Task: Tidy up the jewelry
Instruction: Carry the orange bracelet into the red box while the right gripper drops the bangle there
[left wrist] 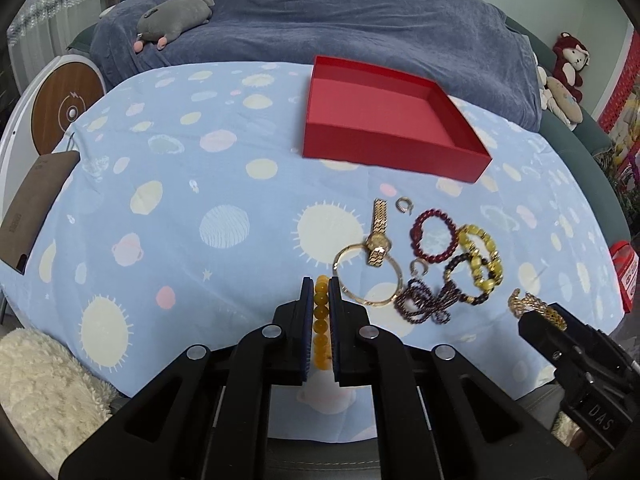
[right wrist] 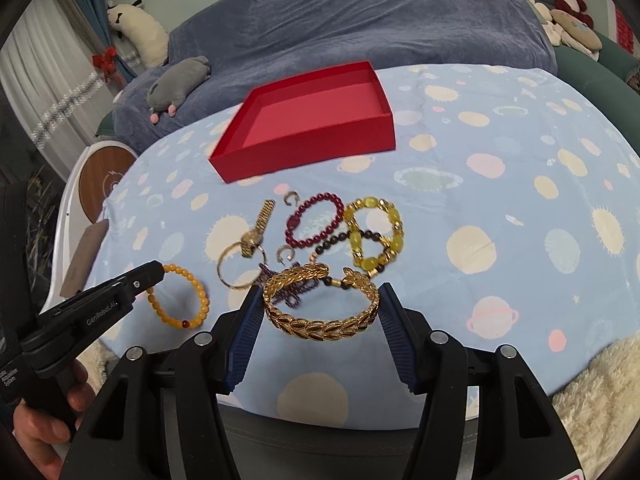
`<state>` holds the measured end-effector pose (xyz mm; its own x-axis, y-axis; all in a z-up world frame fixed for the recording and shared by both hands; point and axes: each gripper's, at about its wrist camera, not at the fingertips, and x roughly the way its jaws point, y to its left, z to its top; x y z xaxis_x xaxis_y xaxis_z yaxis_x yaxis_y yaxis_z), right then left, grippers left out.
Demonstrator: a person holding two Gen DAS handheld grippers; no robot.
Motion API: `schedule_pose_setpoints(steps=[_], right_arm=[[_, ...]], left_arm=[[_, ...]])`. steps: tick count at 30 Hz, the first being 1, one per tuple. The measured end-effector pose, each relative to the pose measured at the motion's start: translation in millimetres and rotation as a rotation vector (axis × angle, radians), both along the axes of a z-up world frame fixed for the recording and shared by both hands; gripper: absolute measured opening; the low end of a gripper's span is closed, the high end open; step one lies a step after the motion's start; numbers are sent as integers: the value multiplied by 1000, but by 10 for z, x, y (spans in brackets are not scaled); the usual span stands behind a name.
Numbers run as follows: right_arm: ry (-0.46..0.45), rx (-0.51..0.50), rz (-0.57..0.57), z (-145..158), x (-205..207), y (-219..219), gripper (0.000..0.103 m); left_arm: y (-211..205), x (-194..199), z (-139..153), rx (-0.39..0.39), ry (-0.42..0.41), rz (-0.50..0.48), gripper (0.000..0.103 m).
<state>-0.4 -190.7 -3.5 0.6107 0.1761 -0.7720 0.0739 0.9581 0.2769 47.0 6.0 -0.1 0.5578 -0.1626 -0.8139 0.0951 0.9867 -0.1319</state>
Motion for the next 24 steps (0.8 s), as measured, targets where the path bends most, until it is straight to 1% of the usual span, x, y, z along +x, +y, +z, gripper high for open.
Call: schedule_pose_setpoints(steps=[5, 11, 15, 19, 21, 24], right_arm=[[-49, 9, 10, 222, 171, -28, 56], [-95, 1, 13, 428, 636, -135, 56], [-118, 2, 5, 514, 1036, -222, 56], [-128, 0, 3, 549, 1571, -296, 56], [-130, -6, -3, 545, 1816, -332, 56], [-119, -11, -12, 490, 2194, -389, 56]], left_arm=[[-64, 131, 212, -10, -28, -11, 7], [-203, 516, 456, -16, -74, -37, 7], [-295, 891, 595, -32, -102, -47, 7], [-410, 1404, 703, -57, -122, -57, 7], [-480, 1643, 728, -54, -134, -60, 7], [-567, 2035, 713, -66, -130, -60, 7]])
